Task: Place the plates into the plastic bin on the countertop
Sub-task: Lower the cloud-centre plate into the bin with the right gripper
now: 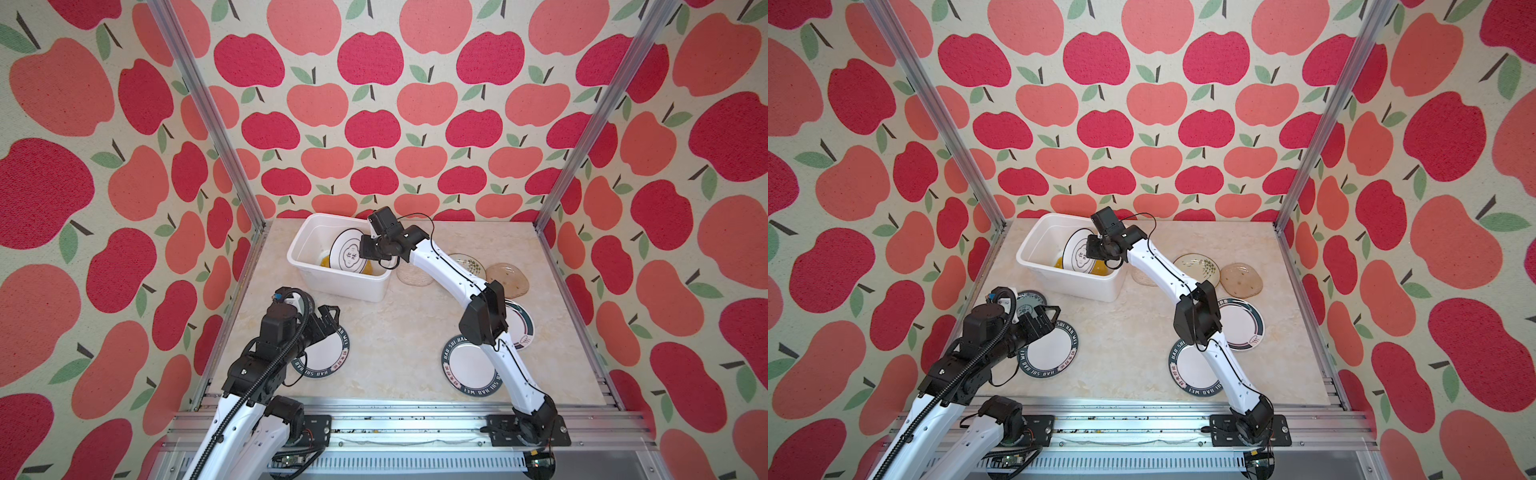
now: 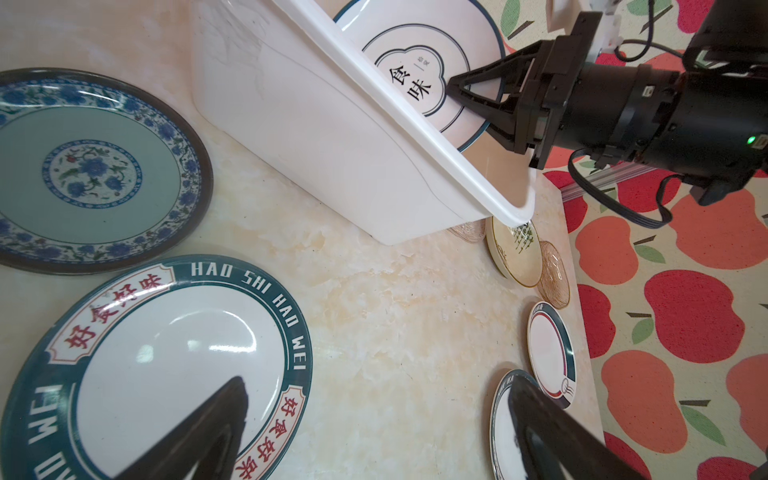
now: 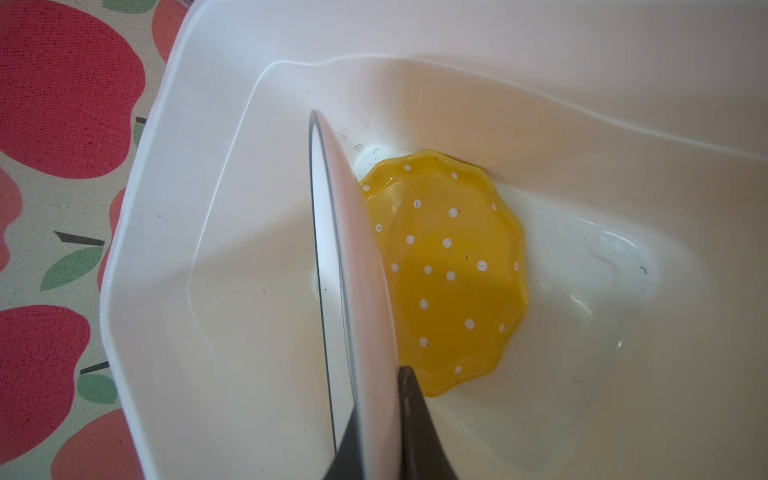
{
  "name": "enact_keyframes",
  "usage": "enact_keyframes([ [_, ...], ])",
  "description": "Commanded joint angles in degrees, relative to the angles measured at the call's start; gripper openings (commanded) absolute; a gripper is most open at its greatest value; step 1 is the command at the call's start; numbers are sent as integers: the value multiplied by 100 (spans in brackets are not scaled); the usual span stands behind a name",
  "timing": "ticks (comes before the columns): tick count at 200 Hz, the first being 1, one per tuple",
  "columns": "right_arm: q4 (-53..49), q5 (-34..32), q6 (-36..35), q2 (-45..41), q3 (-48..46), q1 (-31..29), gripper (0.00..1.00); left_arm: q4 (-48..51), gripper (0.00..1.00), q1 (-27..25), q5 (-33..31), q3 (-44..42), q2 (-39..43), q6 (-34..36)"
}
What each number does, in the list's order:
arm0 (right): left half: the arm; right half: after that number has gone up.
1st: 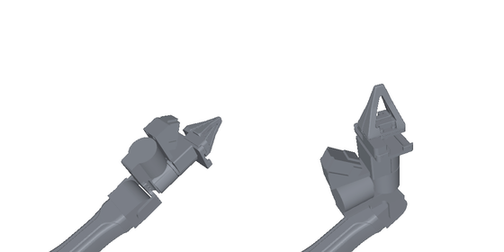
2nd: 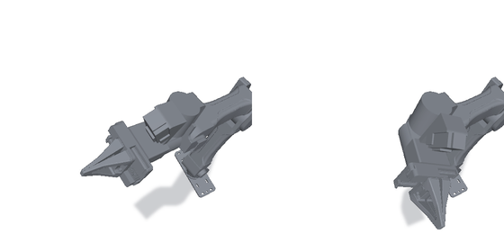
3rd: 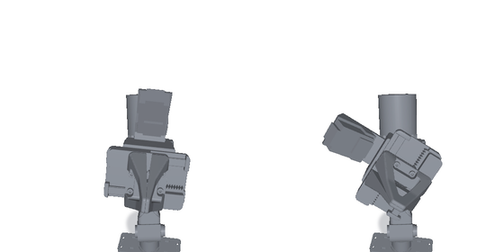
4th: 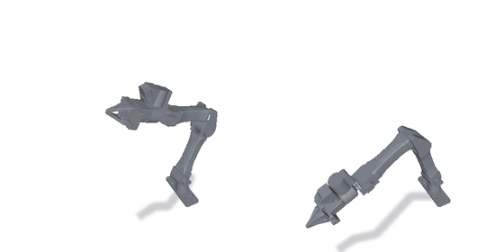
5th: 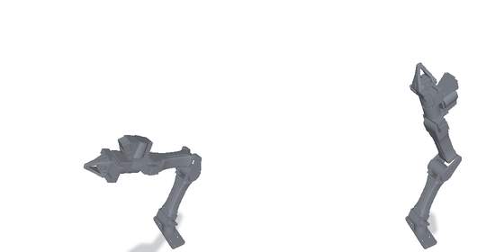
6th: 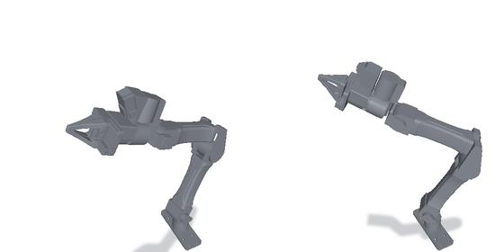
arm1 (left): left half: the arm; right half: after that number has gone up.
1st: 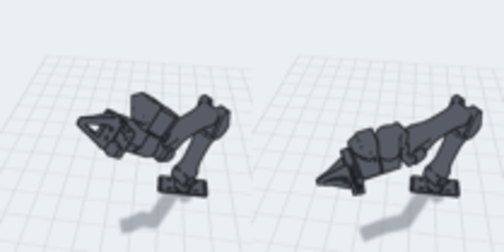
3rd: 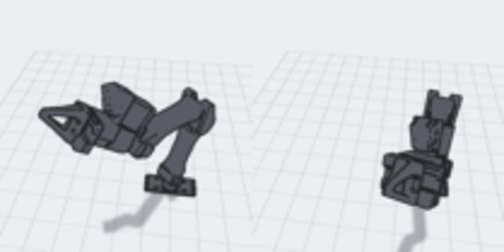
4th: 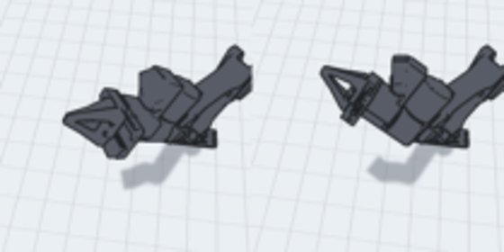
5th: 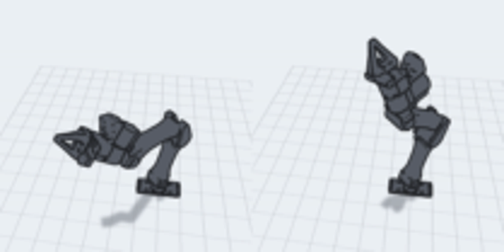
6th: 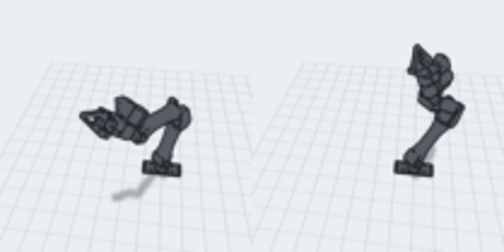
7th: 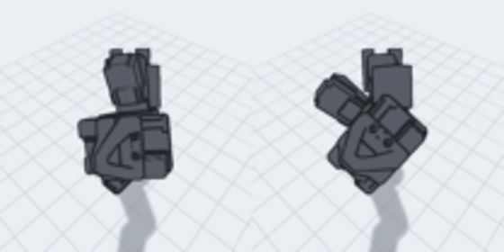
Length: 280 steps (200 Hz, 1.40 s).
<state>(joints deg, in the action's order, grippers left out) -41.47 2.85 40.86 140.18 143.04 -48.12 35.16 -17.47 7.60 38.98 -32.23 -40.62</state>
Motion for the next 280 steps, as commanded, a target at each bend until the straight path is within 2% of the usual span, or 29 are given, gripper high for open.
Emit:
enact_keyframes([
  [1, 115, -82, 0, -376, 92, -62, 0, -72, 99, 29, 51, 0, 74, 81],
  [75, 924, 573, 920, 321, 77, -66, 1, -19, 99, 22, -4, -5, 190, 80],
  [153, 1176, 618, 1010, 792, 75, -49, 3, -67, 99, 21, 57, 4, 41, 81],
  [212, 1228, 677, 1126, 1079, 74, -40, 19, -59, 99, 24, 49, -13, 11, 72],
  [261, 1207, 700, 1144, 1169, 48, -5, 28, -71, 99, 25, 75, 21, -104, 78],
  [280, 1165, 706, 1084, 1184, 36, 4, 37, -71, 99, 22, 86, 30, -132, 81],
])
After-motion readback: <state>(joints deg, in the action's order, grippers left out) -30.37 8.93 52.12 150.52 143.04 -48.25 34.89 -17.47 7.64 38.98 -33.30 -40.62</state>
